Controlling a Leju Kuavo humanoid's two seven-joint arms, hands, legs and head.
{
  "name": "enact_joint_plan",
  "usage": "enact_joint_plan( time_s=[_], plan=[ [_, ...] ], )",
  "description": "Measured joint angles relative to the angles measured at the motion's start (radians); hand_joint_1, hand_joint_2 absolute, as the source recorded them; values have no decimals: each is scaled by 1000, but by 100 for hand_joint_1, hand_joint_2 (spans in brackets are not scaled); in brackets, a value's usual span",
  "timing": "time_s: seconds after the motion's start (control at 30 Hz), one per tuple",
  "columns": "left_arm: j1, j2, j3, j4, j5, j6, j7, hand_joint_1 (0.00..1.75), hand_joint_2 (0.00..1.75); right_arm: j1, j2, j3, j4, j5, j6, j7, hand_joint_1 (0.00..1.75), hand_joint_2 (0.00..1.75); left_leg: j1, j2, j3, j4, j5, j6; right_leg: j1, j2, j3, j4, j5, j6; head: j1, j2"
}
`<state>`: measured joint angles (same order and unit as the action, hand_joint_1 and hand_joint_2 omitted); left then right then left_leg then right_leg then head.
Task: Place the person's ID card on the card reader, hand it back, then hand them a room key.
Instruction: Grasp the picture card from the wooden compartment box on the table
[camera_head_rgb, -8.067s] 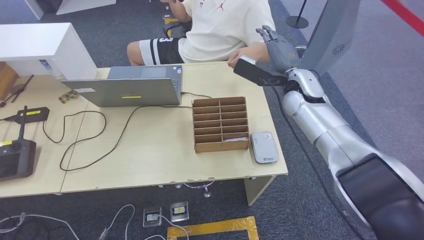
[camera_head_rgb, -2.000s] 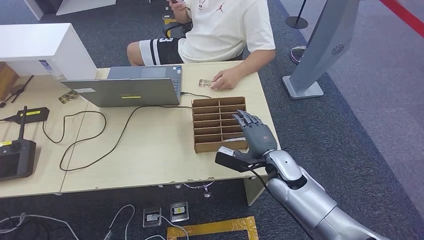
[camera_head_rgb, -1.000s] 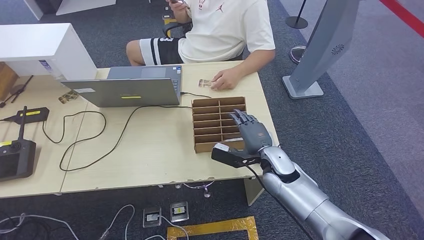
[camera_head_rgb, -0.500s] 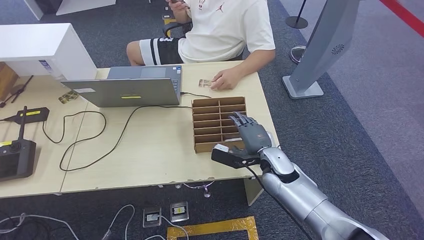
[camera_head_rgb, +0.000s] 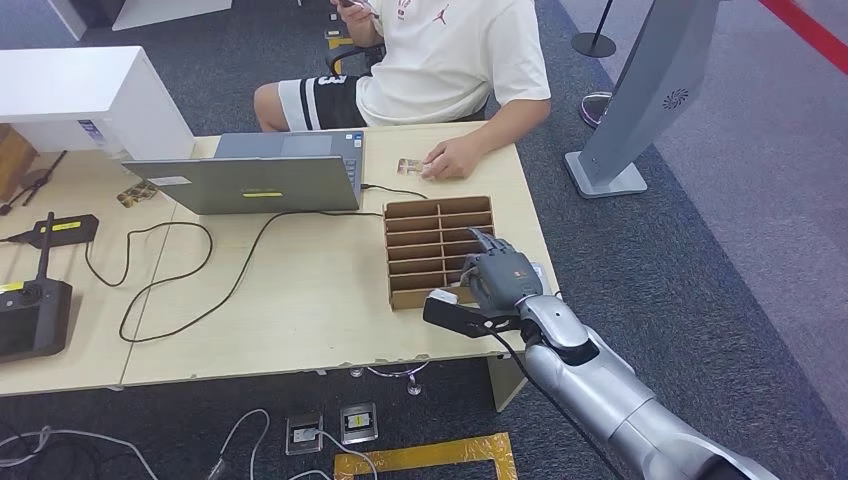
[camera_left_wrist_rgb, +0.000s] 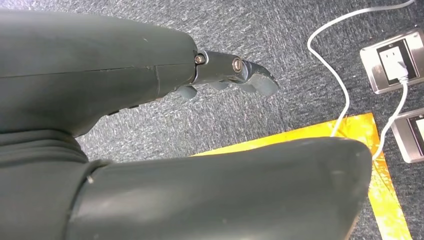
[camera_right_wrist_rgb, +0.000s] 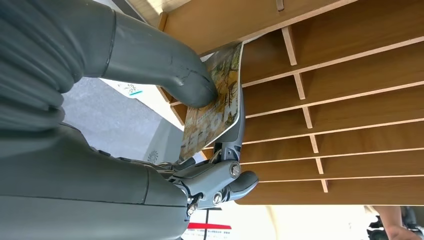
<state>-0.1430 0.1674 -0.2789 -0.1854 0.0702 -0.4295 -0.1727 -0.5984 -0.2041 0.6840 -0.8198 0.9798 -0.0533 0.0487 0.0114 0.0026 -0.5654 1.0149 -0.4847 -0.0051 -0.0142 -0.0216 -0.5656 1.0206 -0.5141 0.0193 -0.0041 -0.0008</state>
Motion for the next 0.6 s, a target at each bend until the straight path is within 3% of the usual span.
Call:
enact_joint_plan(
  time_s=[0.3,0.43,0.6],
  plan=[
    [0,-8,0,0,0,0,-1,0,0,0,0,0,0,-6,4,2,160,175,0,0,0,0,0,0,0,0,0,0,0,0,0,0],
    [0,-10,0,0,0,0,-1,0,0,0,0,0,0,-15,7,2,172,175,0,0,0,0,0,0,0,0,0,0,0,0,0,0],
    [0,-8,-6,0,-1,0,-3,0,0,0,0,0,0,-18,0,1,175,175,0,0,0,0,0,0,0,0,0,0,0,0,0,0]
  ],
)
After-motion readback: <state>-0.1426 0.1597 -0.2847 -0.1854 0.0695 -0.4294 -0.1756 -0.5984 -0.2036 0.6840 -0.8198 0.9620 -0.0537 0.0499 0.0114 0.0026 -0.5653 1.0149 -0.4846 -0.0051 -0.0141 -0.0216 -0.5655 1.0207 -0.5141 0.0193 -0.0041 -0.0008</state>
